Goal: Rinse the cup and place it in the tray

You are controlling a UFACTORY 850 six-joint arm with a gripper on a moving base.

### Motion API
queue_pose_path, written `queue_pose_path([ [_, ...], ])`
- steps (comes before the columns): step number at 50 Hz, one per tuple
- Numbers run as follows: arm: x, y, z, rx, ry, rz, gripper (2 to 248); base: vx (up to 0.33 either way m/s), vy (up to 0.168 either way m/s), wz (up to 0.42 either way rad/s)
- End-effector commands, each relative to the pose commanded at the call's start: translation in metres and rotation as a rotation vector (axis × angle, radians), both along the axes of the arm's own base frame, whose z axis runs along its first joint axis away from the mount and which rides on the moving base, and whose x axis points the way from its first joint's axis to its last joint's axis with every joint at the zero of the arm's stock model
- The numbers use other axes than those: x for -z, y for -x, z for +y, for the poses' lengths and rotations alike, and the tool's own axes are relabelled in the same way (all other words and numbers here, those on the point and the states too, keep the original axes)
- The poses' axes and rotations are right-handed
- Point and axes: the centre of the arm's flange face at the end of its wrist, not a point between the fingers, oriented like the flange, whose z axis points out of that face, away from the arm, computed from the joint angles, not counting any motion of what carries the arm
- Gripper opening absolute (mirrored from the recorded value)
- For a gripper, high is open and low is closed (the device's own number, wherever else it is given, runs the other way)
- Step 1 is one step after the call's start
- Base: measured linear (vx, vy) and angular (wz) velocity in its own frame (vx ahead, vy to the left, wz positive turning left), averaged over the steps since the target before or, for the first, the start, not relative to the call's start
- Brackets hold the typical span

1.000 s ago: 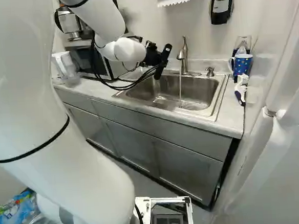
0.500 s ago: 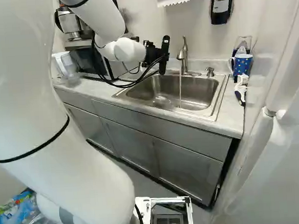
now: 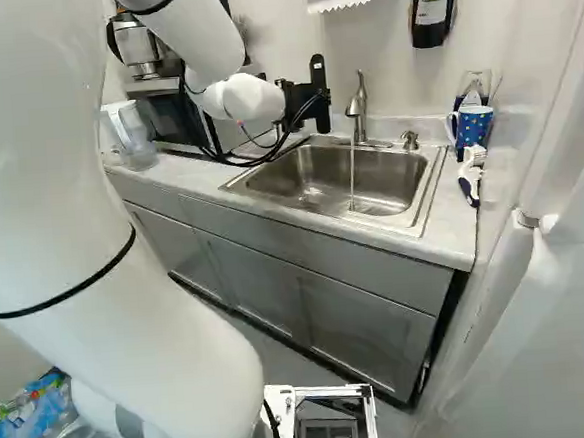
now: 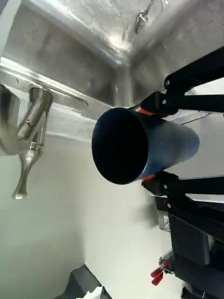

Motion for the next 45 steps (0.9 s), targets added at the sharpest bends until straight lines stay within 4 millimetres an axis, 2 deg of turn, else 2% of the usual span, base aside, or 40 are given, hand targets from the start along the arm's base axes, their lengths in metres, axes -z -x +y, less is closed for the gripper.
queue_pose_path([
  [45,0.0000,0.0000,0.0000,-0.123,0.448,0.086,126,0.000,0.000,0.000],
])
